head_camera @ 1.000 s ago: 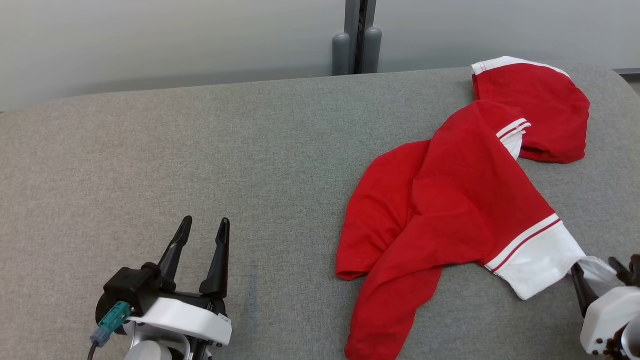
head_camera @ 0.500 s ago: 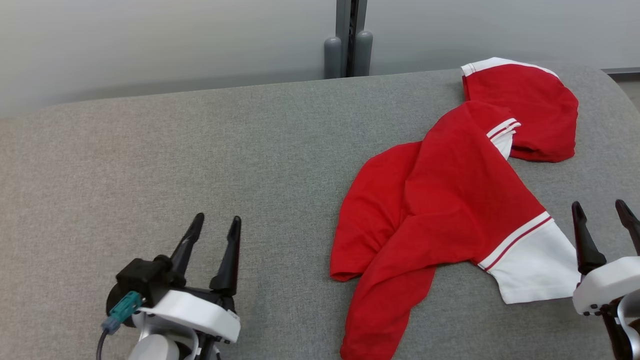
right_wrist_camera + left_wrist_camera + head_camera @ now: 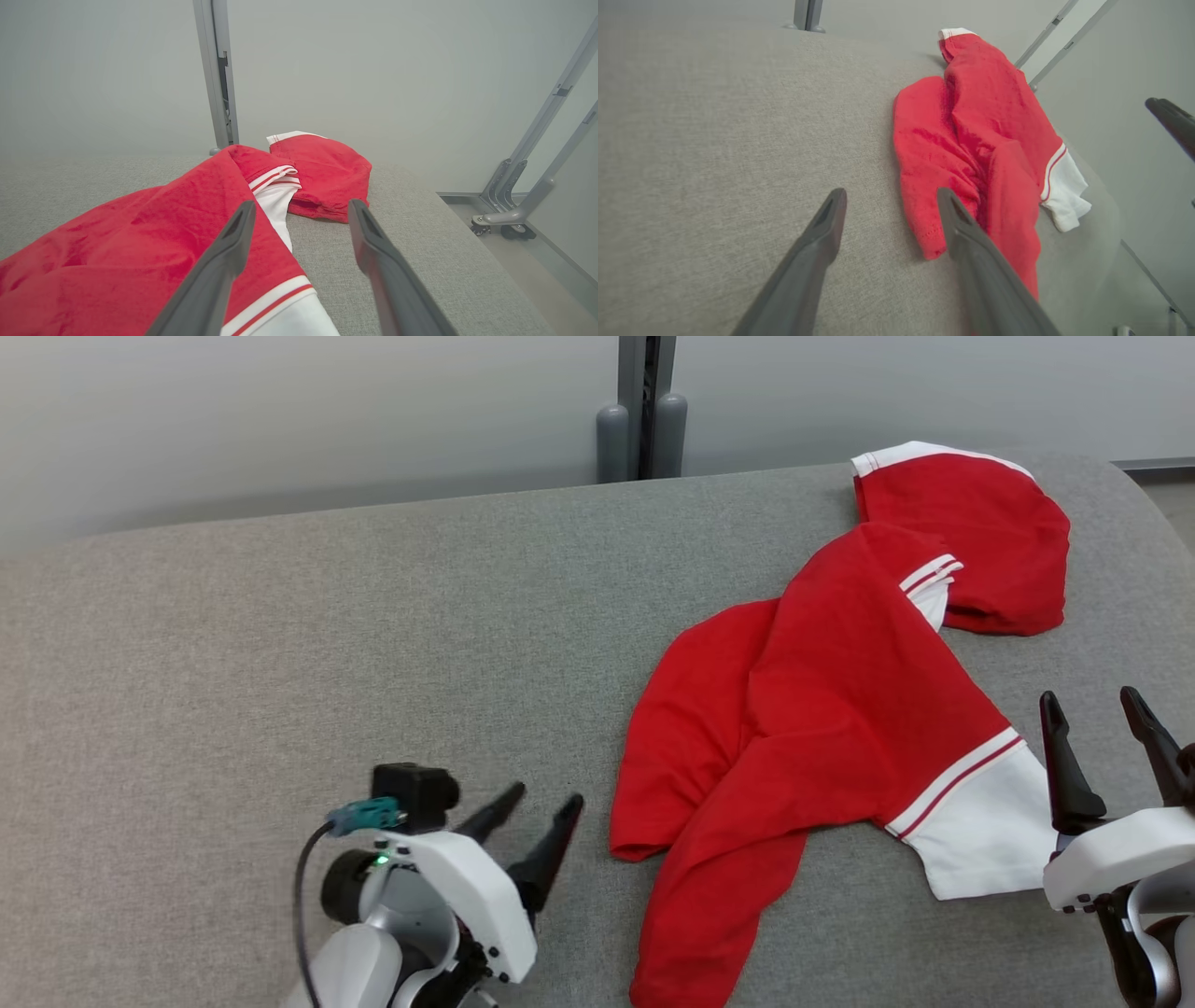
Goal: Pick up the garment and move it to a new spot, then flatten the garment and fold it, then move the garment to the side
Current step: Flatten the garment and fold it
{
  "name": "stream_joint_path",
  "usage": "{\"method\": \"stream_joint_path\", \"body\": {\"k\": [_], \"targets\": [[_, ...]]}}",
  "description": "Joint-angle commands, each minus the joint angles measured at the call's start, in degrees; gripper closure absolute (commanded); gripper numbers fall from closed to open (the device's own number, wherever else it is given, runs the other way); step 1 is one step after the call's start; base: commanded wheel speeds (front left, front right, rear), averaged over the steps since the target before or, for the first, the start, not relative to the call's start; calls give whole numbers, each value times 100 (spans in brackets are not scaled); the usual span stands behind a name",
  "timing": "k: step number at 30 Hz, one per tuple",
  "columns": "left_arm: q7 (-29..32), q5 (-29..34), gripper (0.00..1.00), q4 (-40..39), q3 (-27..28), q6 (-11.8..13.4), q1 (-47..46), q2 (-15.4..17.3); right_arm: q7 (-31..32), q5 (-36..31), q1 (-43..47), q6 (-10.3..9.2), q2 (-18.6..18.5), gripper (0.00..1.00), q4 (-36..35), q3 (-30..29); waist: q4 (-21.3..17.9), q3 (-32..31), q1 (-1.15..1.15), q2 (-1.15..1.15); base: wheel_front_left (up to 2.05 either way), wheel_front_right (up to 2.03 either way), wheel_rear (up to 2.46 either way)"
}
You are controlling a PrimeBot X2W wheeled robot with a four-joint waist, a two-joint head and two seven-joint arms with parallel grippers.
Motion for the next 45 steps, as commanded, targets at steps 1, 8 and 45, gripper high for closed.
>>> {"method": "stream_joint_path", "body": {"k": [1,8,45], "targets": [[440,-237,0,95,-125,-32,-178,-10,-20,51,-79,0,-19,0,20,-2,-29,19,0,0,0,0,0],[1676,-1034,0,474,-189,120,-635,-51,-30,75,-167,0,-10,0,7,46,-198,119,0,0,0,0,0],[1674,-2078,100,1095,-925,48,-1653,327,-113,81,-228,0,39,0,180,163,-207,74,0,0,0,0,0]]}}
